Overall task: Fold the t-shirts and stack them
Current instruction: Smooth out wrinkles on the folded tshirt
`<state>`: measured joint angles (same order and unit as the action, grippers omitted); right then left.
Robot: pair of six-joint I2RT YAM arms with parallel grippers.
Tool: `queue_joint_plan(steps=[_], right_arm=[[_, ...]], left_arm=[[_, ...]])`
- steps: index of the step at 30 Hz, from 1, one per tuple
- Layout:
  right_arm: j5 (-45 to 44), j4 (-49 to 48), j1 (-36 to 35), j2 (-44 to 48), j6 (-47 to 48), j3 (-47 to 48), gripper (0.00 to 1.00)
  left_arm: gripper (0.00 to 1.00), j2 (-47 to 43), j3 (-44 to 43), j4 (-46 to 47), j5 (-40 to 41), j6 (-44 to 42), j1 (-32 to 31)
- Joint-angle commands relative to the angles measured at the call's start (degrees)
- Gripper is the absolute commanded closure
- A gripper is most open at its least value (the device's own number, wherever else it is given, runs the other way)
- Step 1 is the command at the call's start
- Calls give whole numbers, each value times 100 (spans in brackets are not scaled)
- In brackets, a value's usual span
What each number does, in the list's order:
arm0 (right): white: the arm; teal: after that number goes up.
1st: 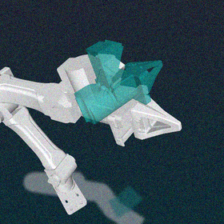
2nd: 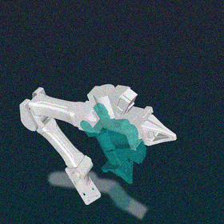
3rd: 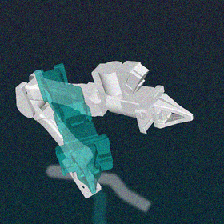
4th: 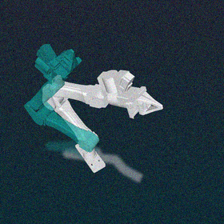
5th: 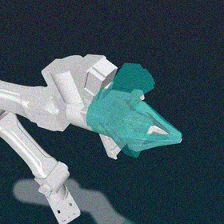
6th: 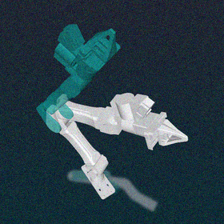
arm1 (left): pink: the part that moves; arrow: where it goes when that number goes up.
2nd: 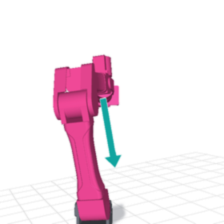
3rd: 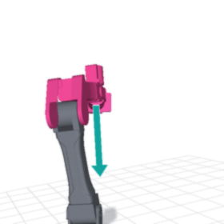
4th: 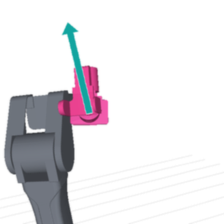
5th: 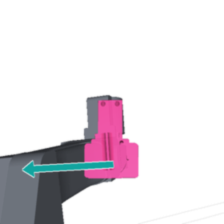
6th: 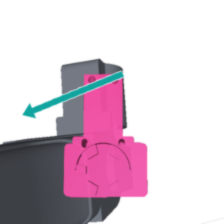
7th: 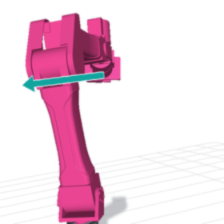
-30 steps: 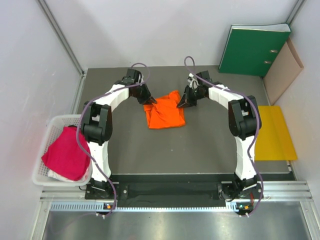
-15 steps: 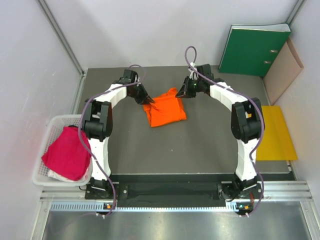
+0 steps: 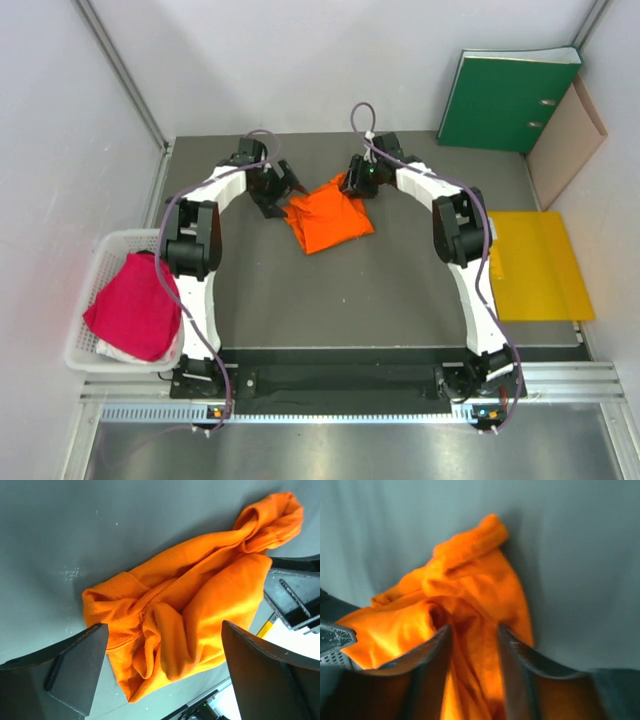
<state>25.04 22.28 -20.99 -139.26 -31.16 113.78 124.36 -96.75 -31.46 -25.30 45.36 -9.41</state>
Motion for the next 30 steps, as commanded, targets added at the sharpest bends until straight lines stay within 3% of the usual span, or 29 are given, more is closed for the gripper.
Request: queue_joint_plan(steps=[1, 3, 9, 13, 18, 24, 30], right_arm=[[-499, 303, -159, 458, 285, 94, 49], [-657, 172, -151, 811, 390, -372, 44], [-851, 48, -98, 1814, 585, -1261, 41], [-764, -74, -63, 1990, 541, -1595, 42], [-474, -251, -45, 1816, 330, -1587, 43], [-148, -347, -54, 1560, 128, -1236, 44], [150, -339, -124, 1595, 31, -761, 48]], left_arm=[[1, -674, -152, 52, -177, -221, 36], [1, -929, 24, 236, -177, -282, 36], [1, -1633, 796, 342, 17, -485, 36], [11, -1783, 1219, 518, -115, -414, -34], [31, -2037, 1825, 676, -37, -353, -201], [41, -2039, 2336, 1010, 113, -291, -648], [44, -1644, 2100, 1028, 323, -335, -1027]])
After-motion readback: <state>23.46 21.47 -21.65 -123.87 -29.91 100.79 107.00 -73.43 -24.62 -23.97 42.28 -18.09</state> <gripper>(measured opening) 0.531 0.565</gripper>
